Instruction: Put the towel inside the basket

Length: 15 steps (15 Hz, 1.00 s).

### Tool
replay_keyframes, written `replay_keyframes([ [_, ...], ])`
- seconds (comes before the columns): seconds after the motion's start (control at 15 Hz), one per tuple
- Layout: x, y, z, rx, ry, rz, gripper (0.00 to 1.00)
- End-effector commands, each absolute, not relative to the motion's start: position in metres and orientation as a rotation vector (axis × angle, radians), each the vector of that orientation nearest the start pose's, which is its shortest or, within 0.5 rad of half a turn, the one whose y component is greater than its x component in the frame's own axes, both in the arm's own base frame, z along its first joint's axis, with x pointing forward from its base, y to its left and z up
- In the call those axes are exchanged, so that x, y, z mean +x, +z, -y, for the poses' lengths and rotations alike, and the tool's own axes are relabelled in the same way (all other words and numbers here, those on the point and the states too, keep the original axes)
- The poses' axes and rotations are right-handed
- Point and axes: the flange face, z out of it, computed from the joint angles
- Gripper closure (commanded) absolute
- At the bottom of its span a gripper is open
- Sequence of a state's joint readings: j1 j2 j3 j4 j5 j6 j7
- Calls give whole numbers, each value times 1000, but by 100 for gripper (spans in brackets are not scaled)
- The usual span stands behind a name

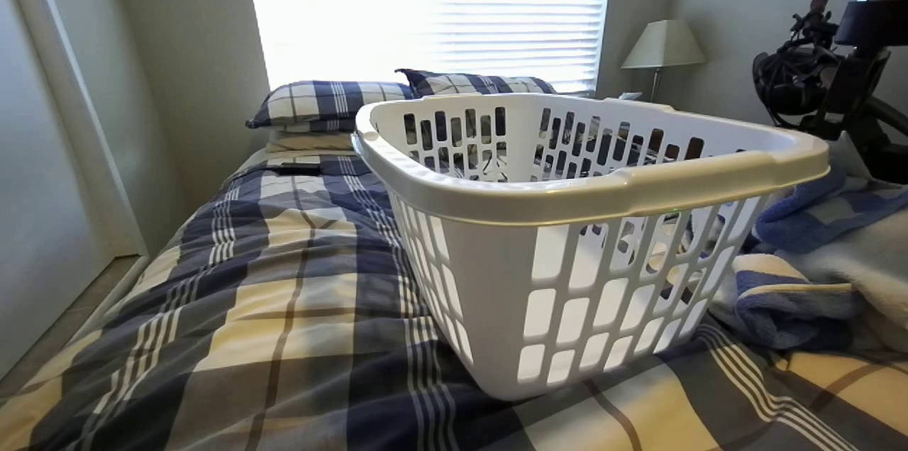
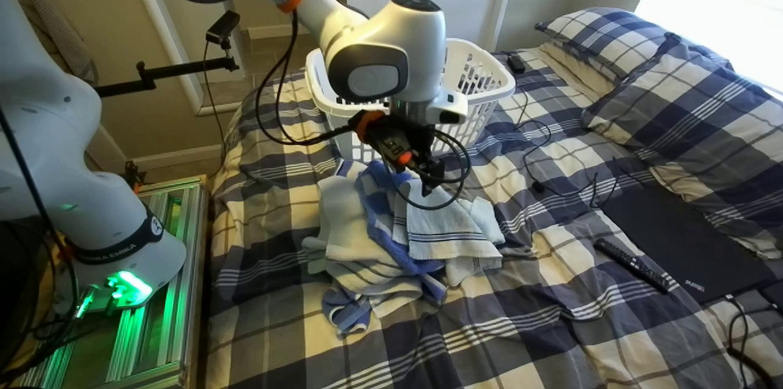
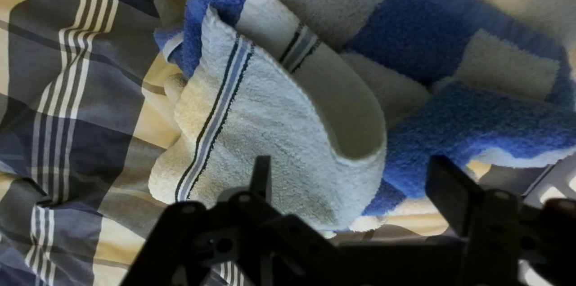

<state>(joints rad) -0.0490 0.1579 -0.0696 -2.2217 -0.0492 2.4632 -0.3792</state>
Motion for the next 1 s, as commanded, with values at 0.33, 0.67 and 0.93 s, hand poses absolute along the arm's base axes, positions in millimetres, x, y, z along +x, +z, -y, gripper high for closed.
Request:
replay_keyframes([
  [0.33, 551, 309, 66, -3183, -124, 500, 79],
  [0.67, 551, 322, 57, -3174, -154, 536, 98],
  [0.93, 564, 374, 23, -3157, -407, 729, 95],
])
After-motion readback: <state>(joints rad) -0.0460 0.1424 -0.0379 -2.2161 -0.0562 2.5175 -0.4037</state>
